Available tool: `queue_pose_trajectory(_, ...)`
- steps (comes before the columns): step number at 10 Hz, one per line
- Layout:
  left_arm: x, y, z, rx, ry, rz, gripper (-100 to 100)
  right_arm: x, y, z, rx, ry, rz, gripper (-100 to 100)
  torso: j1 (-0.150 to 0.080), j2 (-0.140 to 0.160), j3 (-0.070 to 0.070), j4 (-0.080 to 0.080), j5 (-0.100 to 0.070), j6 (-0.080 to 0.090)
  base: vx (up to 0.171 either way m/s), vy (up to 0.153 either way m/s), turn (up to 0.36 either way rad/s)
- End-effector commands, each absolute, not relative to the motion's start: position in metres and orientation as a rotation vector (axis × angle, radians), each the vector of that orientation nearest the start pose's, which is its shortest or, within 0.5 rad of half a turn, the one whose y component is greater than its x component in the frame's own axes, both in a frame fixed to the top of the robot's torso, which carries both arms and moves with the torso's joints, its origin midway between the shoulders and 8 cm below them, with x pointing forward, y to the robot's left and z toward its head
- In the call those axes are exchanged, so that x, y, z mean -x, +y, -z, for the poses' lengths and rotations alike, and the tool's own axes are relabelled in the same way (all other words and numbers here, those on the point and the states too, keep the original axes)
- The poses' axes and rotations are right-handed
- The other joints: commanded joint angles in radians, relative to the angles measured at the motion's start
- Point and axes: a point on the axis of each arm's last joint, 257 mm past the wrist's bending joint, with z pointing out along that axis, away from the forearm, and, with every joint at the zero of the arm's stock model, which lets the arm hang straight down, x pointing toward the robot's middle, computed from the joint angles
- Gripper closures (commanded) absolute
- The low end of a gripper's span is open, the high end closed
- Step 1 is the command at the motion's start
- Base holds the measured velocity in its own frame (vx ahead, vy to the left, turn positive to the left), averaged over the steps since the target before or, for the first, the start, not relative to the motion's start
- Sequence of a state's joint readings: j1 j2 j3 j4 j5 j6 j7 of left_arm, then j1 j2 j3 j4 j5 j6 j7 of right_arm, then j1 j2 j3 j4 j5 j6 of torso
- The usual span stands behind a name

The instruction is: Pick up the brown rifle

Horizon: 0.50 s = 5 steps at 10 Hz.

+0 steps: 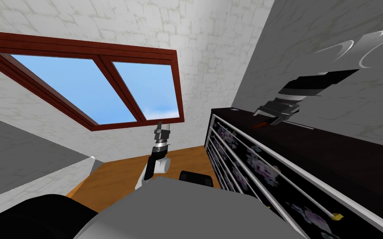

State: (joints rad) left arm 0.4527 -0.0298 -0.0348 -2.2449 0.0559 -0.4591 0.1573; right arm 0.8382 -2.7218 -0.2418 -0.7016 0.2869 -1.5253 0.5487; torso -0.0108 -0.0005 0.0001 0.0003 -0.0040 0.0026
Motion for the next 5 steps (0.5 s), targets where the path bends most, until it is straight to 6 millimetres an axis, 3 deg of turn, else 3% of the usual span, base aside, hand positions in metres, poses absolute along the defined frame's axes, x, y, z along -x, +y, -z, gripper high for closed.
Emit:
queue_pose_trajectory(1,-0.362,0.273,-0.017,0.804,0.526,1.528,0,-0.447,-0.46,-0.06,2.319,1.979,0.223,-100,0.0,0.0,0.0,0.0,0.0,0.0,-0.036,-0.127,0.059)
queue_pose_trajectory(4,-0.362,0.273,-0.017,0.804,0.526,1.528,0,-0.455,-0.452,-0.067,2.423,1.985,0.278,-100,-0.003,0.001,0.0,0.0,-0.001,0.0,-0.044,-0.158,0.091)
queue_pose_trajectory(5,-0.362,0.273,-0.016,0.804,0.526,1.527,0,-0.457,-0.449,-0.07,2.461,1.988,0.298,-100,-0.001,0.0,0.0,0.0,-0.001,0.001,-0.002,-0.077,-0.021)
